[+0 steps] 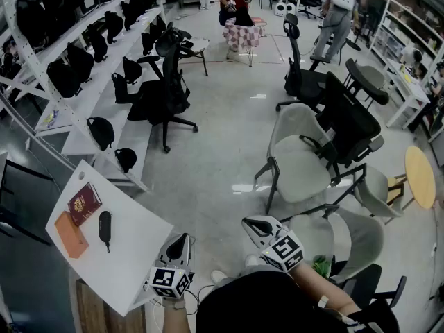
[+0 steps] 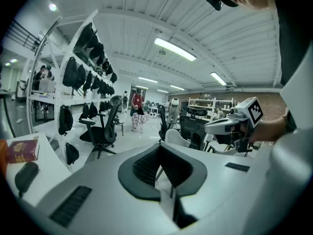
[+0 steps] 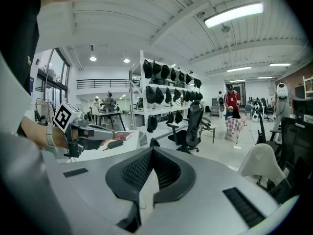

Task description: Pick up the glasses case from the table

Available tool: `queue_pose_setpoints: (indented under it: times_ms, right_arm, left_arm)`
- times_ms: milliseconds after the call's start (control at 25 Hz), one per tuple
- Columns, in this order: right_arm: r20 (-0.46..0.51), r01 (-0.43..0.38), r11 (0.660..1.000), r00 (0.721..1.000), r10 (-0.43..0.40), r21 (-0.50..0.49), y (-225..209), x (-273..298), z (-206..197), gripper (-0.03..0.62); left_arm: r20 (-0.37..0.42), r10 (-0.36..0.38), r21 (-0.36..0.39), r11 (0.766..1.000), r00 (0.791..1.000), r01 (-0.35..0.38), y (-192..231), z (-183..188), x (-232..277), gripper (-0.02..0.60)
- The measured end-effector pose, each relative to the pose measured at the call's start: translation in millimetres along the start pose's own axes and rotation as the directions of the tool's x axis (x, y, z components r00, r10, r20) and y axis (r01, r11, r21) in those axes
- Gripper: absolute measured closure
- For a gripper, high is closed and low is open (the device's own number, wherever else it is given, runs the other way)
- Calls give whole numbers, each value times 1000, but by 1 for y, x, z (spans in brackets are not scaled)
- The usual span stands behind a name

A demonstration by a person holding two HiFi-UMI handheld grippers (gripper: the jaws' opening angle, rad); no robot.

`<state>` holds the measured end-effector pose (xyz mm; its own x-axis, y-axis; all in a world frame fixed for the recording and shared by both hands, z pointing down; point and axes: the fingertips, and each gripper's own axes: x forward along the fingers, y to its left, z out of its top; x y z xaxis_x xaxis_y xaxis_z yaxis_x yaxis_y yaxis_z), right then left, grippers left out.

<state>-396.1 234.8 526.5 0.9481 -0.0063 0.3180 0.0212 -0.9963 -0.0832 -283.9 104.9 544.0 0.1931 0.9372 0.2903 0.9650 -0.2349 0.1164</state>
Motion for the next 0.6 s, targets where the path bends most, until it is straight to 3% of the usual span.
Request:
queue_pose_setpoints:
  times_ms: [200, 600]
  right_arm:
    - [0, 6, 1000, 1000, -6, 21, -28, -14, -4, 566]
    - [78, 0, 996, 997, -7, 92, -90, -32, -10, 566]
  left_arm:
    - [-9, -5, -24, 1000, 1000, 5, -15, 7, 21, 565]
    - [-58, 4, 19, 1000, 998, -3, -42, 4, 84, 565]
